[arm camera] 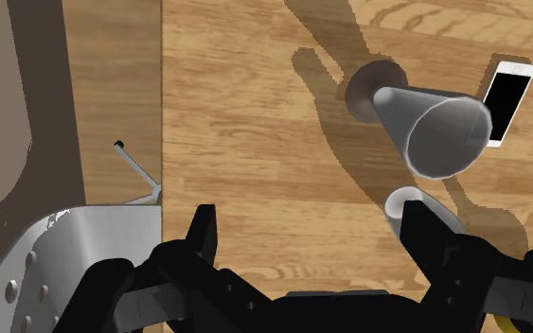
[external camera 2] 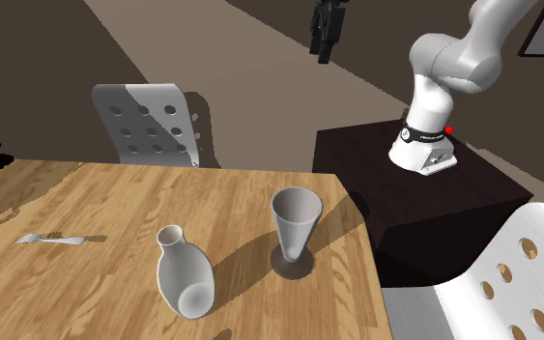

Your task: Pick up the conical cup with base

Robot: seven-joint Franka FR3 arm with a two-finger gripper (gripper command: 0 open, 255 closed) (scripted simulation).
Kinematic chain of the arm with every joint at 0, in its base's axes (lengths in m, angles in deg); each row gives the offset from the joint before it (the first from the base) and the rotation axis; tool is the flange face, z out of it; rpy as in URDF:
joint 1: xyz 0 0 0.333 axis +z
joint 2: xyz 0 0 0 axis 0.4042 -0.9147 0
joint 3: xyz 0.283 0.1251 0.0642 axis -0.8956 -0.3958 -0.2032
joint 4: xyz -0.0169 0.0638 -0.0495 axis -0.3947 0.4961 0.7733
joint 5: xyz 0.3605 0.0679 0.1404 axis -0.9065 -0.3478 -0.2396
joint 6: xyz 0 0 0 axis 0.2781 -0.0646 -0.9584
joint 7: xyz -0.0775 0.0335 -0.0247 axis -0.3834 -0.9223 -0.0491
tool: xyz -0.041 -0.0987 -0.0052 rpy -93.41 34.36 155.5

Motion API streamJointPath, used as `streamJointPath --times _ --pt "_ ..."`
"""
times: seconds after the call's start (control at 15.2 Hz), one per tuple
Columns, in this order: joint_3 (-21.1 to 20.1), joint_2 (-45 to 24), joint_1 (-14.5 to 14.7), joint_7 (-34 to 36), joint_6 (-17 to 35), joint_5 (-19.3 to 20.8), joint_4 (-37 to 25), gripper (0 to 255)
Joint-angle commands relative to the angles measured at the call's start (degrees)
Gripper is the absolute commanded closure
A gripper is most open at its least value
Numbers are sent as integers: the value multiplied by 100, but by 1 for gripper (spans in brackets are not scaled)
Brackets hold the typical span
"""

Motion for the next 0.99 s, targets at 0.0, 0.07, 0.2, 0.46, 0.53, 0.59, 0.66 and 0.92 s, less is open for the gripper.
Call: streamJointPath --times 0.0,0.07,0.2,0.46,0.53,0.59,0.66,0.92 --pt "-86 -232 71 99 260 -114 86 0" --pt "-128 -380 106 143 403 -170 112 0" --pt "-211 -691 179 227 687 -282 143 0" --pt "-373 -1372 325 376 1240 -503 124 0" --pt "-413 -1552 361 409 1373 -557 103 0" --pt "-452 -1737 397 441 1504 -611 74 0" --pt "-491 -1925 434 472 1631 -663 39 0" --pt "-642 -2703 574 584 2108 -863 -169 0"
